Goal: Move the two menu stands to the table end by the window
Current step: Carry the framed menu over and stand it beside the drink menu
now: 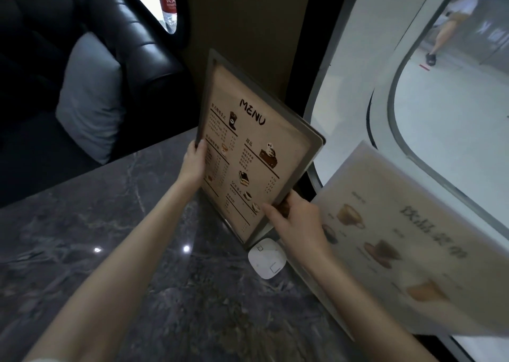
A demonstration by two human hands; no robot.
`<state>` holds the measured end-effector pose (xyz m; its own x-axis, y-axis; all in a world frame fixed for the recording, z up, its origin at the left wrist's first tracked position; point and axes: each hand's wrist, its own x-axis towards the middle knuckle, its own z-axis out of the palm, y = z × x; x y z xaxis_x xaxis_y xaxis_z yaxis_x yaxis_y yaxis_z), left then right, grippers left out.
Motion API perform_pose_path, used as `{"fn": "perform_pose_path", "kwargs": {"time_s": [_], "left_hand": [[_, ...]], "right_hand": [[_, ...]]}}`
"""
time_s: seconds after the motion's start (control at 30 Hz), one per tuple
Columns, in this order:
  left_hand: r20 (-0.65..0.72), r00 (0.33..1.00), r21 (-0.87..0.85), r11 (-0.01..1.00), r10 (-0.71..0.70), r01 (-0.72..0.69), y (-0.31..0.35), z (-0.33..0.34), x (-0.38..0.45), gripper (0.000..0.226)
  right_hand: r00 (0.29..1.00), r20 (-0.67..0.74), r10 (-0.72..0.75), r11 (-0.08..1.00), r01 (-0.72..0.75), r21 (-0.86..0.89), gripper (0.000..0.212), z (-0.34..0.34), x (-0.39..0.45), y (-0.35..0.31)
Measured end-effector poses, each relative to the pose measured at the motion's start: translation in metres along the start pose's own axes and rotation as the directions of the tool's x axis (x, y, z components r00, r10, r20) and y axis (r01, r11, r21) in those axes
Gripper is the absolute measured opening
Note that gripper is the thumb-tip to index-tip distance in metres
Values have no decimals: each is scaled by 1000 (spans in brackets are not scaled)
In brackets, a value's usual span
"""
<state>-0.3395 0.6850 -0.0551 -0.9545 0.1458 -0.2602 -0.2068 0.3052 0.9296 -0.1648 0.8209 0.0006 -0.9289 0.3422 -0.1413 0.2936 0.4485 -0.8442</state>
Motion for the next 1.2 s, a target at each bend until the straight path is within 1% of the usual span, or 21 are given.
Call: {"fn": "perform_pose_path", "kwargs": {"time_s": [0.07, 0.13, 0.2, 0.23, 0.27, 0.33, 0.4, 0.47, 0.5, 0.53, 0.6, 0.67, 0.7, 0.77, 0.8, 0.87, 0.93, 1.03, 1.2], "left_hand": [[-71, 997, 87, 996, 43, -36, 1, 2, -16, 48], [-196, 970, 166, 980, 145, -113, 2, 3, -36, 43], [-271, 916, 260, 938, 297, -228, -1, 3, -55, 35], [-286, 898, 283, 925, 334, -254, -4, 3, -64, 34], [-299, 896, 272, 929, 329, -251, -8, 4, -70, 34], [-307, 928, 157, 973, 212, -170, -17, 7, -85, 38], [-272, 962, 12, 1000, 22, -19, -25, 14, -101, 41], [-178, 969, -161, 977, -169, 141, -37, 21, -109, 44], [-118, 962, -251, 945, -246, 211, -41, 24, -112, 44], [-59, 950, -320, 907, -306, 273, -45, 26, -115, 45], [23, 922, -418, 834, -387, 360, -47, 29, -118, 44], [75, 913, -502, 776, -401, 382, -45, 30, -118, 44], [89, 915, -524, 763, -394, 380, -42, 30, -118, 43], [106, 921, -523, 767, -374, 372, -40, 33, -115, 35], [112, 926, -517, 774, -361, 365, -41, 34, -113, 29], [115, 929, -528, 771, -352, 357, -43, 38, -105, 30], [142, 930, -542, 760, -338, 358, -44, 40, -101, 36], [159, 939, -586, 736, -306, 339, -45, 41, -99, 33], [179, 936, -611, 711, -303, 347, -52, 38, -94, 38]], "right_hand": [[999, 28, 42, 988, -38, -148, 34, -8, -2, -8], [1000, 19, 20, 960, -13, -280, 28, -18, -7, -21], [999, 3, -34, 929, 33, -368, 26, -31, -14, -37], [996, -13, -87, 905, 73, -420, 25, -39, -17, -46], [987, -28, -155, 874, 124, -471, 24, -48, -20, -56], [959, -24, -283, 821, 229, -522, 23, -66, -23, -77], [923, 50, -382, 773, 348, -530, 25, -83, -24, -99], [878, 123, -462, 714, 451, -536, 25, -97, -17, -116], [870, 143, -472, 702, 469, -536, 26, -103, -11, -123], [874, 152, -462, 702, 464, -540, 26, -107, -3, -128], [907, 160, -388, 705, 405, -583, 28, -115, 14, -133], [945, 164, -283, 691, 320, -648, 31, -119, 27, -135], [958, 179, -224, 695, 286, -660, 33, -120, 31, -136], [964, 240, -109, 740, 241, -628, 35, -121, 36, -133], [961, 270, -62, 776, 216, -593, 33, -121, 38, -132], [954, 300, 10, 858, 146, -493, 28, -121, 40, -130], [947, 318, 38, 899, 106, -426, 23, -122, 42, -129], [938, 346, 5, 907, 141, -396, 17, -125, 43, -128], [935, 353, -28, 908, 172, -383, 16, -125, 44, -125]]}}
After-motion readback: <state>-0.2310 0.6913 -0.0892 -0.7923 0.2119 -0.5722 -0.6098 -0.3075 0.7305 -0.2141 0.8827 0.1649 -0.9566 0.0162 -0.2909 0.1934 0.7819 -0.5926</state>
